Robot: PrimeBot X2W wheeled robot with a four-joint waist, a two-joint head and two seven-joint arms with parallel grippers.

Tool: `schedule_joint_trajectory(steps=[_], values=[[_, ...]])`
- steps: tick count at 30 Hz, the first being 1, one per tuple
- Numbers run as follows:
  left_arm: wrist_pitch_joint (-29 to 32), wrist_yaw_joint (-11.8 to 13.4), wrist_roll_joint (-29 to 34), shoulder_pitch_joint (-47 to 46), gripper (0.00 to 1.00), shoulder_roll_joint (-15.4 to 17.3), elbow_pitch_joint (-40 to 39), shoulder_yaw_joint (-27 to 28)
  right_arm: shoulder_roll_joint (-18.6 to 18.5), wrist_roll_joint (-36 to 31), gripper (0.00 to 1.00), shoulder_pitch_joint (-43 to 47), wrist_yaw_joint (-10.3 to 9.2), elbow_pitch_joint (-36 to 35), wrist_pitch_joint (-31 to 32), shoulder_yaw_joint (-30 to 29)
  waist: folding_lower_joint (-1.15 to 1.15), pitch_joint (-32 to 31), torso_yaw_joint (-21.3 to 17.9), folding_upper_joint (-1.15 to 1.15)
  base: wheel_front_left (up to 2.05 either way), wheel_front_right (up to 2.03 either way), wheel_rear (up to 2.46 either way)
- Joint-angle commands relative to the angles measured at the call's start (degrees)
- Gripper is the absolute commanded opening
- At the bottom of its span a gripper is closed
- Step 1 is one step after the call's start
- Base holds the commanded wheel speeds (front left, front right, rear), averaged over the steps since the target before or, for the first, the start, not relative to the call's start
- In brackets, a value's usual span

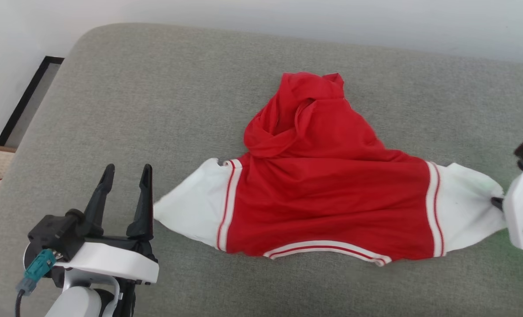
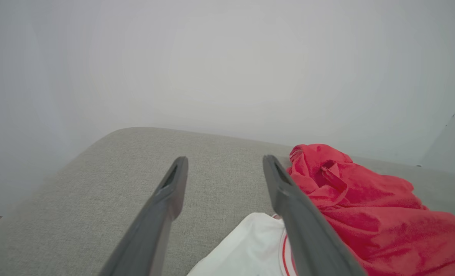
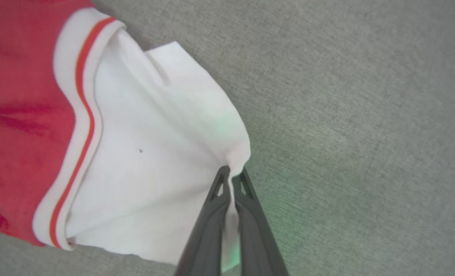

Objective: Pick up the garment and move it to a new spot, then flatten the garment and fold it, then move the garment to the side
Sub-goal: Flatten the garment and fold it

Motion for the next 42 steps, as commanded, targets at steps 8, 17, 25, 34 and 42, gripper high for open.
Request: schedule_joint_trajectory(steps=[8,17,25,34,42], values=[[1.81,-3.38,-0.91,-0.27,1.00,-0.34,4.24,-0.48,3.37,-0.95,1.00,0.64,-0.12,4.43,-1.13,-5.03,0.00,0.52,-1.95,0.00,0.00,0.00,0.00],[16.92,-6.03,-4.94,-3.87,1.00,2.78,9.78,-3.56,5.67,-3.59,1.00,2.33,-0.09,-0.88,-5.94,-8.99,0.00,-0.81,-5.02,0.00,0.00,0.00,0.00],[34.24,-5.92,-7.80,-7.52,1.00,7.70,13.03,-5.84,8.96,-7.32,1.00,7.86,-0.09,-12.74,-10.44,-16.84,0.00,-1.39,-8.69,0.00,0.00,0.00,0.00],[47.97,-3.95,-11.13,-10.72,1.00,9.87,18.19,-6.59,16.00,-13.65,1.00,15.12,-0.09,-27.12,-16.02,-24.54,0.00,-1.04,-12.98,0.00,0.00,0.00,0.00],[57.84,-0.29,-12.64,-11.36,1.00,8.91,20.74,-8.78,21.31,-15.20,1.00,21.44,-0.09,-34.18,-15.41,-29.82,0.00,0.14,-15.36,0.00,0.00,0.00,0.00]])
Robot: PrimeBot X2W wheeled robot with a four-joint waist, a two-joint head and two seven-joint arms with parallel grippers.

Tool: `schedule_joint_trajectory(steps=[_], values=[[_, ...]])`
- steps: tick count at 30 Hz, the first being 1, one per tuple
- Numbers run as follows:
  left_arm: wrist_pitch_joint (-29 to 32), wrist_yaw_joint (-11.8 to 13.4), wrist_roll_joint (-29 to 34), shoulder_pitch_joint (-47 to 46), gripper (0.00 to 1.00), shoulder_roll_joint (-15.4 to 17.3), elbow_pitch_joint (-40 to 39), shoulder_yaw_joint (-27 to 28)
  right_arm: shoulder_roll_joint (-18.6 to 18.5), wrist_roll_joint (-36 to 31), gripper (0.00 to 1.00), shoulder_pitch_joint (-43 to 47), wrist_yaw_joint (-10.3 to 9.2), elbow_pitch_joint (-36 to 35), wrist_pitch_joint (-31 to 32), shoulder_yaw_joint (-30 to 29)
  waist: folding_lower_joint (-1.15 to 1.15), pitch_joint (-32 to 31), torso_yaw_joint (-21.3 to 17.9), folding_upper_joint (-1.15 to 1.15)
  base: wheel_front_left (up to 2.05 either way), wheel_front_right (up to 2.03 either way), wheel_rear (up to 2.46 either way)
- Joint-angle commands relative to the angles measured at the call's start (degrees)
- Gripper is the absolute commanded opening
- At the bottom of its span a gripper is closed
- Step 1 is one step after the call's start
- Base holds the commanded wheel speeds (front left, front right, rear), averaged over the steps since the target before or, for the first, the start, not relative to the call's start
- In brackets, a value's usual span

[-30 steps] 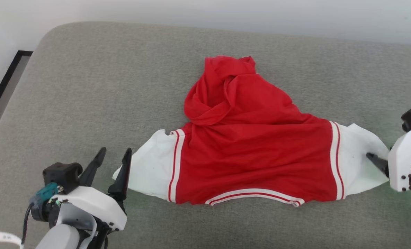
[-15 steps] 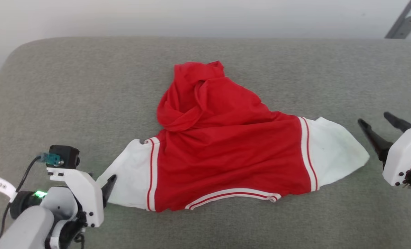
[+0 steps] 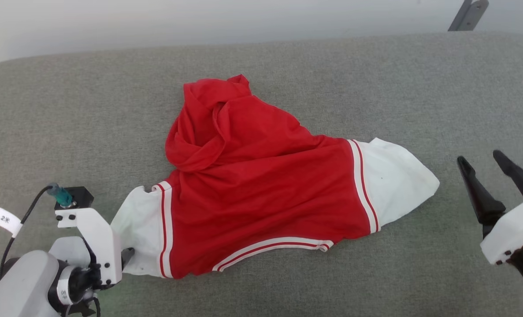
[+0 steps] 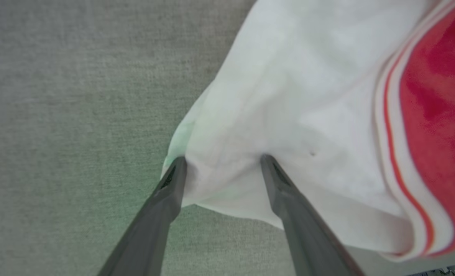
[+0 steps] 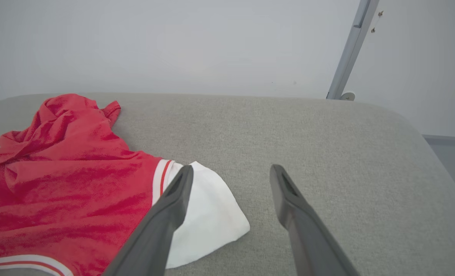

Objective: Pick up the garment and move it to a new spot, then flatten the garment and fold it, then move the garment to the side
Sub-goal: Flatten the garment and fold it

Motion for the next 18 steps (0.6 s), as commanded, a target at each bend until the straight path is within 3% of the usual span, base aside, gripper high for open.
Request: schedule_joint_trajectory(steps=[1,6,7,18], values=[[1.10,0.56,0.36,0.25,1.00,-1.29,1.05,-1.11,0.40,0.16,1.00,1.02,-0.02,-0.78,0.82,-0.27,0.00,0.52,-0.48,0.00,0.00,0.00,0.00],[2.70,-0.36,1.45,-1.60,1.00,-2.47,3.06,-3.30,-0.94,1.78,1.00,1.23,-0.02,-0.01,3.83,1.14,0.00,1.87,-0.71,0.00,0.00,0.00,0.00],[2.78,-0.59,0.96,-1.96,0.00,-3.01,3.64,-3.45,-1.85,1.69,1.00,0.73,-0.02,0.76,4.36,1.67,0.00,2.16,-0.58,0.00,0.00,0.00,0.00],[2.03,-2.97,2.68,-7.86,0.00,-7.37,7.74,-6.18,-9.19,7.97,1.00,-11.68,-0.02,17.05,10.13,11.94,0.00,6.25,2.88,0.00,0.00,0.00,0.00]])
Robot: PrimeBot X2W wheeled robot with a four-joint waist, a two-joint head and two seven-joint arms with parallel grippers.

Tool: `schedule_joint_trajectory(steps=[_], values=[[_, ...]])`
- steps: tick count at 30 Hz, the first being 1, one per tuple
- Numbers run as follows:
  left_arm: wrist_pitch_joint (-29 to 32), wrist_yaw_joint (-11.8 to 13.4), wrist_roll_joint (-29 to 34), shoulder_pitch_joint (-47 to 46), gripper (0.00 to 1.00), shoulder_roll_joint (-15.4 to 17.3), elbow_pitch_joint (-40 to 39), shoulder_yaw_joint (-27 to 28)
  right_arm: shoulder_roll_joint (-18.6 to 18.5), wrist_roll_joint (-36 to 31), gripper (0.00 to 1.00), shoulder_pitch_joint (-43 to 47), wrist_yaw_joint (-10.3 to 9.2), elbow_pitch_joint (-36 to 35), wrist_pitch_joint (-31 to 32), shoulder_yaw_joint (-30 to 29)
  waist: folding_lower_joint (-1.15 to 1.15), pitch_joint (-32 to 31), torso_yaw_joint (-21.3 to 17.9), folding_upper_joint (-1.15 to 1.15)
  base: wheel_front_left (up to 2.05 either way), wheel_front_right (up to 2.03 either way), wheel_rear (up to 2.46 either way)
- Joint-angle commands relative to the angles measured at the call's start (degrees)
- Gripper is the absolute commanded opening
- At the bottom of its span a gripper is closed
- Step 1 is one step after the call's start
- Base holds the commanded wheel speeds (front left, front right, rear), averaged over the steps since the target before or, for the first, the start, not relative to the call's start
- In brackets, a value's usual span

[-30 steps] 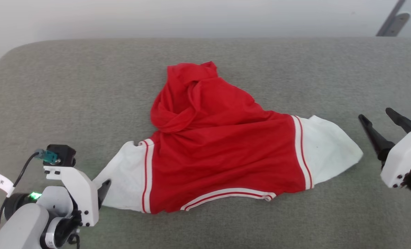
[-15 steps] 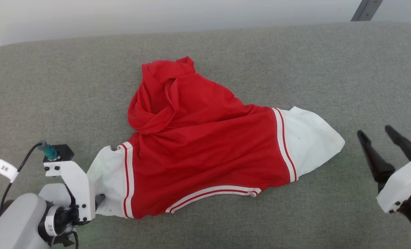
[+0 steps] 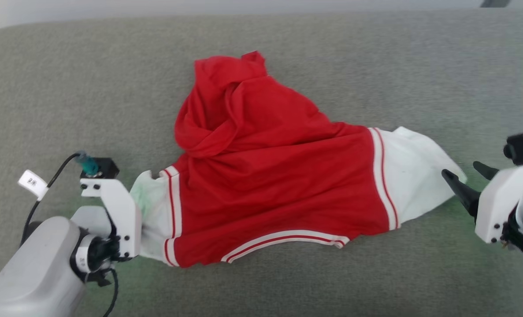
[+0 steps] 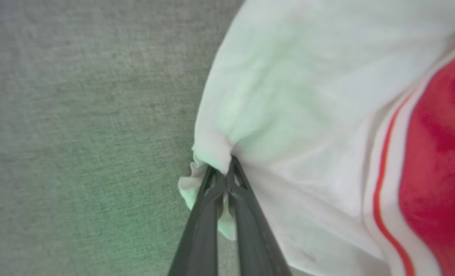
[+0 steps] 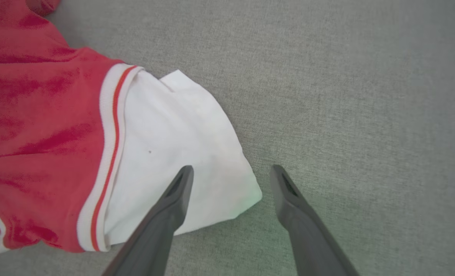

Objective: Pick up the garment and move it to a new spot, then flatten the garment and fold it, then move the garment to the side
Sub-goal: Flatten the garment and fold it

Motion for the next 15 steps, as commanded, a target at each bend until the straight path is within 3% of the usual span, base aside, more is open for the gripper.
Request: schedule_joint_trajectory(steps=[1,7,13,14,15], values=[[-0.97,-0.17,0.42,0.99,0.00,-3.57,2.19,-2.03,-0.19,0.57,1.00,-0.89,-0.02,0.76,0.46,0.57,0.00,0.83,0.92,-0.01,0.00,0.00,0.00],[-2.31,-1.31,0.88,-1.32,0.00,-5.80,3.82,-2.90,-2.48,3.96,1.00,-6.66,-0.02,10.08,5.11,7.88,0.00,2.01,2.75,-0.01,0.00,0.00,0.00],[-3.30,-1.92,0.88,-2.83,0.00,-7.38,5.64,-3.32,-1.12,10.04,1.00,-7.55,0.06,18.50,13.56,17.65,0.00,2.64,3.74,-0.01,0.00,0.00,0.00],[-3.50,-2.07,0.87,-2.97,0.00,-7.58,5.93,-3.40,-0.91,11.46,0.34,-7.28,0.21,18.72,15.83,19.53,0.00,2.65,3.87,-0.01,0.00,0.00,0.00],[-3.66,-2.34,0.84,-3.13,0.00,-7.61,6.24,-3.37,-0.76,13.44,0.00,-6.99,0.24,18.50,17.50,20.97,0.00,2.62,3.97,-0.01,0.00,0.00,0.00]])
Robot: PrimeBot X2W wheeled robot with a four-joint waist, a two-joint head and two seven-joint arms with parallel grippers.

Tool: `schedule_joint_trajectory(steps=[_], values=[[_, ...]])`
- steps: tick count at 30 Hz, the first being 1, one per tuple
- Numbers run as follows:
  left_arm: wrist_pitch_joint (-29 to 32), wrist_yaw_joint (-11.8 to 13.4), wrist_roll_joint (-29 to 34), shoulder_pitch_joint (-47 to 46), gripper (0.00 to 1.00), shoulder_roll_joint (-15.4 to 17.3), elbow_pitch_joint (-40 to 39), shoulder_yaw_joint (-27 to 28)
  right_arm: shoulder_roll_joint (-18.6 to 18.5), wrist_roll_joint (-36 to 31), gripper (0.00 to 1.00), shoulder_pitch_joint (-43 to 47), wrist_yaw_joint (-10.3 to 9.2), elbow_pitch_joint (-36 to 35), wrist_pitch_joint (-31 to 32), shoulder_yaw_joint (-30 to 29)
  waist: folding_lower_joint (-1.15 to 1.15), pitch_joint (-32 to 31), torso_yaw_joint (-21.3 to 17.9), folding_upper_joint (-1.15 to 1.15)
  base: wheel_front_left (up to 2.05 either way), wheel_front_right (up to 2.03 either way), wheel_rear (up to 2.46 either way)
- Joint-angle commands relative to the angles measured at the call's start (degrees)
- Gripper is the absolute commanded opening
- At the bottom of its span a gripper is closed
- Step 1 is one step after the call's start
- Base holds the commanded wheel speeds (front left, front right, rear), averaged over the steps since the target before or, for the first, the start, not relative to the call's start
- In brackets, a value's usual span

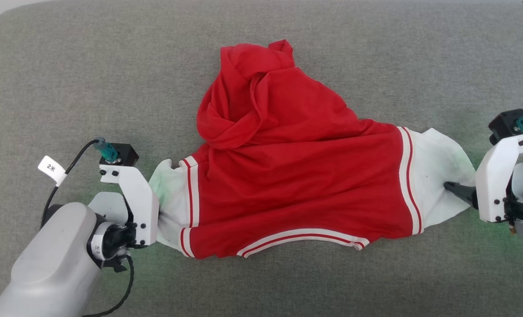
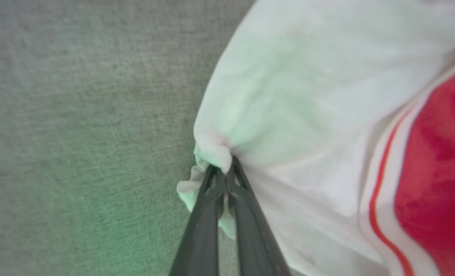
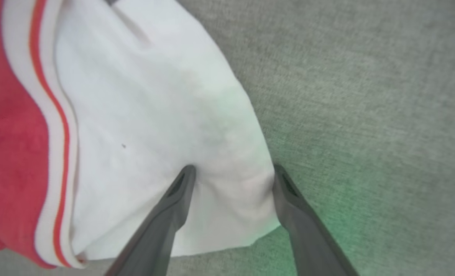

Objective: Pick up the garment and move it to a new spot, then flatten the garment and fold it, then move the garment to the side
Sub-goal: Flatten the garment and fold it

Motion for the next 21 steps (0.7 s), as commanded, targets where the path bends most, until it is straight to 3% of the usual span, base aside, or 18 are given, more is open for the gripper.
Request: schedule_joint_trajectory(steps=[1,4,12,21], values=[[-1.78,-0.40,0.28,1.00,0.00,-4.08,2.74,-2.03,3.77,4.12,0.00,6.41,0.59,1.80,5.62,6.45,0.00,-0.08,0.22,-0.01,0.00,0.00,0.00],[-2.10,-0.73,0.12,0.30,0.00,-3.52,3.31,-1.68,1.04,6.41,0.00,4.90,0.62,-1.31,3.17,6.71,0.00,-0.57,0.33,-0.01,0.00,0.00,0.00],[-1.26,-1.51,-1.20,-2.65,0.00,-0.13,0.20,0.78,-2.93,13.66,0.00,2.97,0.29,-8.97,-2.43,0.82,0.00,-4.76,-0.03,-0.01,0.00,0.00,0.00],[4.19,-0.76,-0.82,-9.64,0.00,5.21,-8.16,2.83,-3.25,15.17,0.00,-0.03,0.30,-15.78,-2.13,-4.70,0.00,-9.87,-0.57,-0.01,0.00,0.00,0.00]])
